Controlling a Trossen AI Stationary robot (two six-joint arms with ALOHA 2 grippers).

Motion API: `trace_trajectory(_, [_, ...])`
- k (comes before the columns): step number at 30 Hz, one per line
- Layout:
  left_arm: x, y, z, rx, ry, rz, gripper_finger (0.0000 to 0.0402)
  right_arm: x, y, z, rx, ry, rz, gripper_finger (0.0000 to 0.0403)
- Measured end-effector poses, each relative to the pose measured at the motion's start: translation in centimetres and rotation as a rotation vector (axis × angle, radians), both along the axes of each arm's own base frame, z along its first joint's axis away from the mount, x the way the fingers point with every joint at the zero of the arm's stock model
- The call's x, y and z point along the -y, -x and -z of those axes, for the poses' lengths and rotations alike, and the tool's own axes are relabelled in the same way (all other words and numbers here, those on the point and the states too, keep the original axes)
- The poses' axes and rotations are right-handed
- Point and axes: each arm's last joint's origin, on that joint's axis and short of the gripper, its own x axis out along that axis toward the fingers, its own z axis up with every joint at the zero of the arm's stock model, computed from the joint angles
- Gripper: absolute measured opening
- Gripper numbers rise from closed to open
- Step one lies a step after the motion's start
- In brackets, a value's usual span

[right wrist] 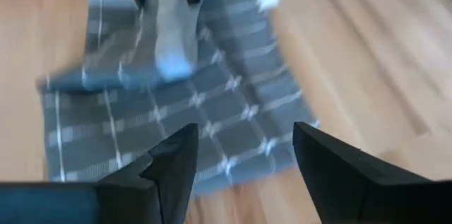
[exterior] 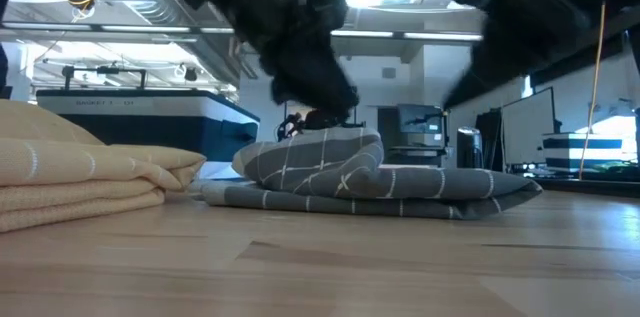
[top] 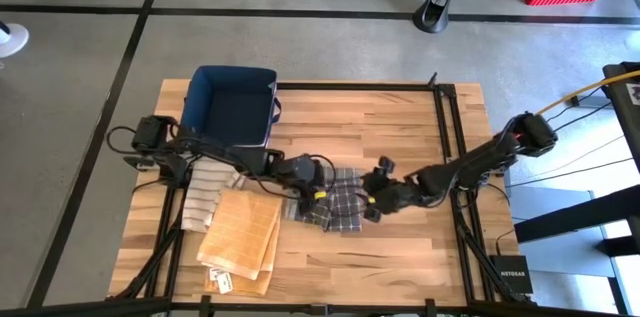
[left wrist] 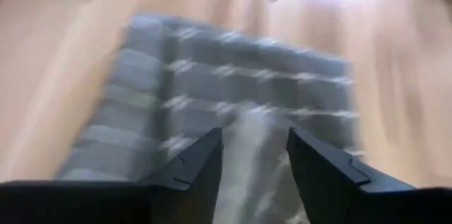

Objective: Fold towel
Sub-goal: Fold the gray pattern towel

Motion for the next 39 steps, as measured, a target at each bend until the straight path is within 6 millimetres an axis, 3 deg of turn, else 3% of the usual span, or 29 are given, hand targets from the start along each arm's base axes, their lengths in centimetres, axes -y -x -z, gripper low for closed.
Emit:
trace_trajectory(6, [-0.9,-1.4,-1.3,0.014,-0.029,0.132,0.0211,0.2,1.7,3.0,-0.054,-0.023,-0.08,0.0232])
trace_trajectory(10, [-2.0,-1.3,-1.0,-0.016,-0.059,0.131,0.0244,0.0,1.5,3.8,0.068,-0.039,-0.149,0.0232])
trace_trajectory(15, [-3.0,-1.6,1.3,-0.099,-0.039,0.123,0.0252,-0.3,0.6,4.3,0.174,-0.003,-0.233,0.0232])
trace_trajectory(20, [-3.0,-1.6,1.7,-0.109,0.043,0.18,0.0252,0.8,-0.4,6.1,0.131,0.032,-0.209,0.0232])
trace_trajectory(29, [-2.6,-1.8,2.0,-0.111,0.135,0.232,0.0173,1.7,-1.0,8.3,0.064,0.017,-0.199,0.0232])
trace_trajectory(36, [-2.3,-2.0,3.6,-0.145,0.114,0.259,0.0046,1.7,-0.9,8.9,0.022,0.03,-0.196,0.0232])
trace_trajectory(39, [-1.8,-1.2,2.4,-0.169,0.107,0.271,0.0009,1.7,-0.8,8.9,0.012,0.027,-0.191,0.0232])
